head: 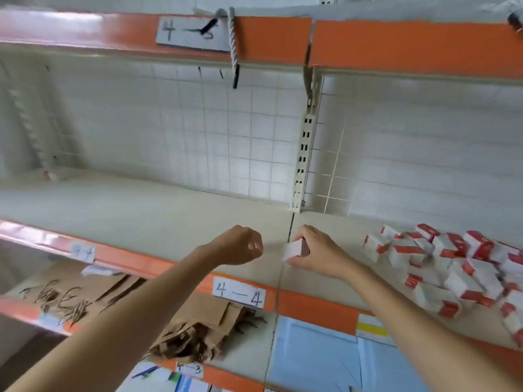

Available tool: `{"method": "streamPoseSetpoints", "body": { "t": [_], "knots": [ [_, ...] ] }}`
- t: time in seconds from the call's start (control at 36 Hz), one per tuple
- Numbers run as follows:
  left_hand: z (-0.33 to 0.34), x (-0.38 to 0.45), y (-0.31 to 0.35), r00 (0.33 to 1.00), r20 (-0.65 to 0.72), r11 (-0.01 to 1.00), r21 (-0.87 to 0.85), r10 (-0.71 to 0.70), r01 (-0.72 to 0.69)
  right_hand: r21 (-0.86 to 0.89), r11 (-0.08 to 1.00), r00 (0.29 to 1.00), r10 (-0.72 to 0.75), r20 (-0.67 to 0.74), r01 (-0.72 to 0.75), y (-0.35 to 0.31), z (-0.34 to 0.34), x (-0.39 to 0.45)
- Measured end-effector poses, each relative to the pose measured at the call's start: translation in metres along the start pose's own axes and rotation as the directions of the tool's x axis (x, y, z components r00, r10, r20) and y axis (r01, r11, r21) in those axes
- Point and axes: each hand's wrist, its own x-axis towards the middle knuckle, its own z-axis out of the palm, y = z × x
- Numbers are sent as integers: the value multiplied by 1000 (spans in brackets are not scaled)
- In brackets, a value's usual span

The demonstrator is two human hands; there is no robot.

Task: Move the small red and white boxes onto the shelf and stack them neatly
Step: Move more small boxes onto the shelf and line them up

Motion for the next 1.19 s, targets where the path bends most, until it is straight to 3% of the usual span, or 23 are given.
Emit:
{"method": "streamPoseSetpoints", "body": {
  "t": [0.36, 0.58, 0.86, 0.94, 1.08, 1.19],
  "knots": [
    [-66, -112, -103, 956, -176, 971, 7, -235, 240, 75, 965, 961, -256, 101, 250, -137, 64, 59],
    [-126, -196, -193, 926, -271, 944, 121, -264, 305, 218, 946, 963, -261, 64, 242, -262, 125, 107],
    [-189, -316, -318, 855, -299, 866, 145, -423, 479, 299, 907, 924, -351, 150, 296, -410, 234, 152],
    [-195, -331, -341, 850, -287, 859, 138, -441, 492, 289, 911, 912, -358, 200, 294, -435, 254, 164],
    [-203, -332, -382, 841, -319, 864, 111, -438, 492, 362, 887, 912, -369, 180, 287, -464, 261, 193],
    [-208, -316, -412, 845, -314, 869, 106, -433, 484, 325, 895, 915, -371, 159, 307, -473, 270, 230]
  ]
}}
